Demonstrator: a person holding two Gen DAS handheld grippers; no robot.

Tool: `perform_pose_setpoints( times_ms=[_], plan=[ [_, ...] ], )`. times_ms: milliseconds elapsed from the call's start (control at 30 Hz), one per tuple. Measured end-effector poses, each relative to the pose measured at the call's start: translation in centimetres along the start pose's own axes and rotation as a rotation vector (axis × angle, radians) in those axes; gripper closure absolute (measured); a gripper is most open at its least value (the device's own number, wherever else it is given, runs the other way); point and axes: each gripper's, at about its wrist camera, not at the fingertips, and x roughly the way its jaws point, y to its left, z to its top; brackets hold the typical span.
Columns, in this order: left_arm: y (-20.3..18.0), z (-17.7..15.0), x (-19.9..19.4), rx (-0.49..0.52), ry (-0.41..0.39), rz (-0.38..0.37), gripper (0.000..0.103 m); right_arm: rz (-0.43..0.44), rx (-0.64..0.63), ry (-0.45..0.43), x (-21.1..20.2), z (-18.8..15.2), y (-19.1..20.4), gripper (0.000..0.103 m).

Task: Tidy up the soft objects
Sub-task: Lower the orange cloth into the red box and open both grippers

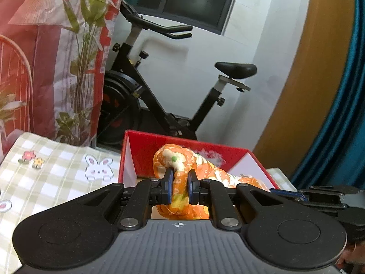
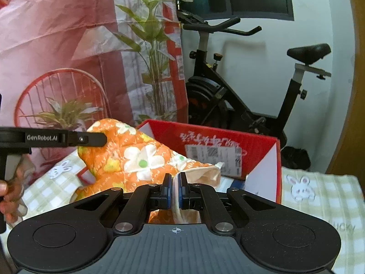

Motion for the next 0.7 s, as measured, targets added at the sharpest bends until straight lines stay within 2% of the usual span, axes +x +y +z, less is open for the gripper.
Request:
perform_pose_setpoints(
  times_ms=[133,233,467,600,700],
  plan=[
    [0.0,1.4,2.2,0.021,-0.019,0.023,0.09,-0.034,-0.022,-0.003,2.4,1.2,-0.7,0.098],
    [0.2,2.1,4.1,0.019,-0.003,0.035,0.09,-0.051,-0.007,0.014,4.5,1.7,-1.3,0.097],
    [0.6,1.9,8.0,0.062,0.101,0.051,0.089,-0.081,0.082,0.112,9.0,0.4,-2.8,0.097],
    [0.9,1.0,9.1,0.093,0.167,0.054,0.089,-0.09,0.136,0.167,10.1,-0.5,-3.4,0.097],
    [0.9,0.6,9.6,0.109,0.206,0.052,0.082,-0.105,0.148,0.199,10.5,-1.0,-3.6,0.093]
  ],
)
